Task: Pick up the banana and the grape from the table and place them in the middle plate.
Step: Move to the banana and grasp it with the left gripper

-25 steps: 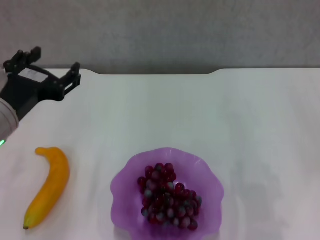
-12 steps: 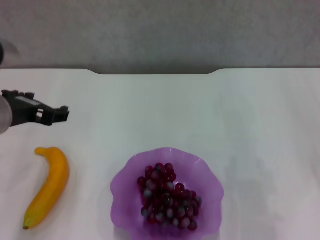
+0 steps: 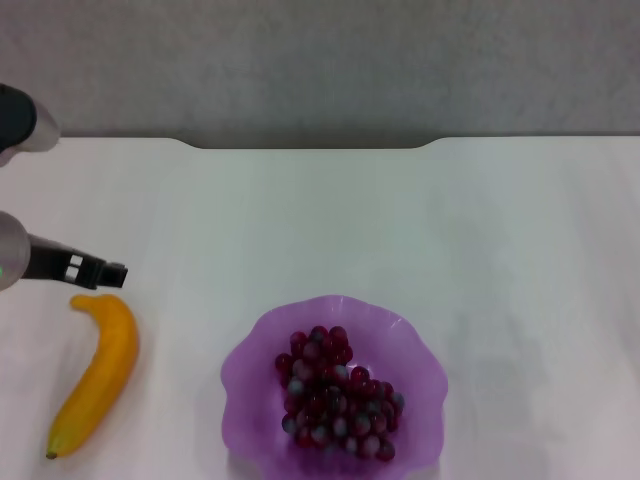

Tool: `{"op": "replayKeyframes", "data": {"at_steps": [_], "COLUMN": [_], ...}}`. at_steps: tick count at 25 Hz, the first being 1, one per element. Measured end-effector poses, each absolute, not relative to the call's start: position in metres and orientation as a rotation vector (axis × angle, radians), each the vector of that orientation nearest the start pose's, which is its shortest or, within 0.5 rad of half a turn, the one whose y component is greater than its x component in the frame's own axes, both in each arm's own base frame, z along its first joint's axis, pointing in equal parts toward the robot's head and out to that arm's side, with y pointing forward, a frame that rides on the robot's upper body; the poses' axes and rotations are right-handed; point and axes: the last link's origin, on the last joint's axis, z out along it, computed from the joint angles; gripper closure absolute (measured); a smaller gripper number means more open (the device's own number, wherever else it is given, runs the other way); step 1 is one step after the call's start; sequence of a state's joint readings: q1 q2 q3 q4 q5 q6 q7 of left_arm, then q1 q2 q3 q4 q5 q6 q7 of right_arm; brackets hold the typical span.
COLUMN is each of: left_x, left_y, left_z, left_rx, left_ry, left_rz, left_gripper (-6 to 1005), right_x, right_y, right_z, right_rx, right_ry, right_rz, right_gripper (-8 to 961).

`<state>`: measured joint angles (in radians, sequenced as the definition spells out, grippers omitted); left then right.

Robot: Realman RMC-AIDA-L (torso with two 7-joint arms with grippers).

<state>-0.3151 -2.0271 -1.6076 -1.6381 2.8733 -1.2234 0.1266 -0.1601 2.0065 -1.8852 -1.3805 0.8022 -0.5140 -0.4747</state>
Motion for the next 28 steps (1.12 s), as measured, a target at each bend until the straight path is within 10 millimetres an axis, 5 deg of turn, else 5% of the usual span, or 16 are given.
{"op": "replayKeyframes", "data": {"at_steps": [13,28], "left_x": [-0.257,-0.267], "left_y": [0.37,0.373], "left_z": [0.023,0.0], "left_rx": [-2.004,-2.031], "left_ry": [-1.18,-1.219], "left_rz": [0.506,0.608], "left_gripper": [210,273], "right_x": [0.27,0.266], "right_y": [0.302,0.304], "right_z": [0.073,0.072], "right_rx": [-1.388,-1.396], "right_ry": [0.562,0.557], "right_rz": [0.593,0.603], "right_gripper": [287,287]}}
